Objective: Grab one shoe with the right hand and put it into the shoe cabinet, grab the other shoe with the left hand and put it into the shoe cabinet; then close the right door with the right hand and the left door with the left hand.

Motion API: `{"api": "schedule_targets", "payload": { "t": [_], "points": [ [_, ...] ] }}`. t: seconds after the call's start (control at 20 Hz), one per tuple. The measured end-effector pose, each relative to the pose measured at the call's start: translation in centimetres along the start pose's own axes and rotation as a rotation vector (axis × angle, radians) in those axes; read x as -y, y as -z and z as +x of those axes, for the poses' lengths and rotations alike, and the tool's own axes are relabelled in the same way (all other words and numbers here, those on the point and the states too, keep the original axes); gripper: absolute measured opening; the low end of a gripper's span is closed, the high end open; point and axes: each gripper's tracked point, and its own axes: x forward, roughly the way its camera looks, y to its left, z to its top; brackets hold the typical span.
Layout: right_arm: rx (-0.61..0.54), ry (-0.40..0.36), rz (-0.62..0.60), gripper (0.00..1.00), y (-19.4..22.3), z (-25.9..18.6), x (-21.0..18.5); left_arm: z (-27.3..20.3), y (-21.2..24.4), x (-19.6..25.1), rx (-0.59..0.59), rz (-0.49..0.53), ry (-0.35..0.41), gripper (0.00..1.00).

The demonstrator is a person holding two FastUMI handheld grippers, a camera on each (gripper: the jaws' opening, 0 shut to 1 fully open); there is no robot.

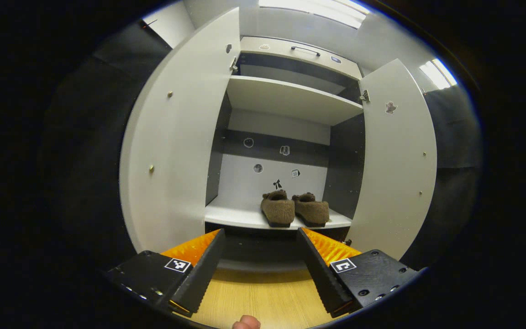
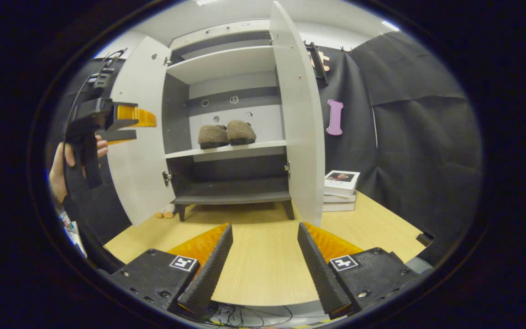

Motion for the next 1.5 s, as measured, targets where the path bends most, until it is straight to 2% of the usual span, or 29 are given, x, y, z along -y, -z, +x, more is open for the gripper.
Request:
{"api": "schedule_targets", "payload": {
  "t": [0.15, 0.45, 0.65, 0.75, 0.85, 1.0, 1.15, 1.2, 1.25, 1.4, 1.5],
  "points": [
    [0.009, -0.008, -0.021, 0.91, -0.3, -0.5, -0.4, -3.3, 1.3, -1.2, 0.069, 0.049, -0.067, 0.95],
    [0.037, -0.001, -0.035, 0.91, -1.4, -1.1, -0.3, -8.7, 5.5, 0.2, 0.055, 0.067, -0.076, 0.95],
    [0.179, 0.019, -0.048, 0.91, -8.8, -1.9, 1.3, -10.0, 6.2, 0.4, 0.025, 0.068, -0.073, 0.95],
    [0.175, -0.012, -0.048, 0.93, -11.1, -1.9, 2.5, -10.2, 6.1, 0.2, 0.027, 0.066, -0.085, 0.95],
    [0.246, -0.010, -0.020, 0.95, -15.7, -2.3, 4.9, -10.3, 5.8, 0.7, 0.039, 0.073, -0.074, 0.95],
    [0.366, 0.116, -0.053, 0.97, -22.9, -2.9, 11.3, -10.7, 5.4, 1.5, 0.053, 0.079, -0.063, 0.94],
    [0.428, 0.225, -0.092, 0.96, -29.0, -2.3, 16.4, -11.3, 5.3, 2.4, 0.058, 0.080, -0.049, 0.95],
    [0.427, 0.230, -0.101, 0.98, -30.4, -1.7, 17.2, -11.5, 5.2, 2.6, 0.062, 0.082, -0.046, 0.99],
    [0.428, 0.229, -0.113, 0.97, -31.5, -0.9, 17.6, -11.6, 5.4, 2.7, 0.060, 0.079, -0.040, 0.94],
    [0.405, 0.249, -0.144, 0.98, -33.4, 1.9, 19.0, -12.1, 6.0, 2.7, 0.039, 0.069, -0.041, 0.95],
    [0.367, 0.227, -0.144, 0.98, -33.1, 4.5, 18.8, -12.2, 6.0, 2.3, 0.036, 0.061, -0.049, 0.94]
  ]
}}
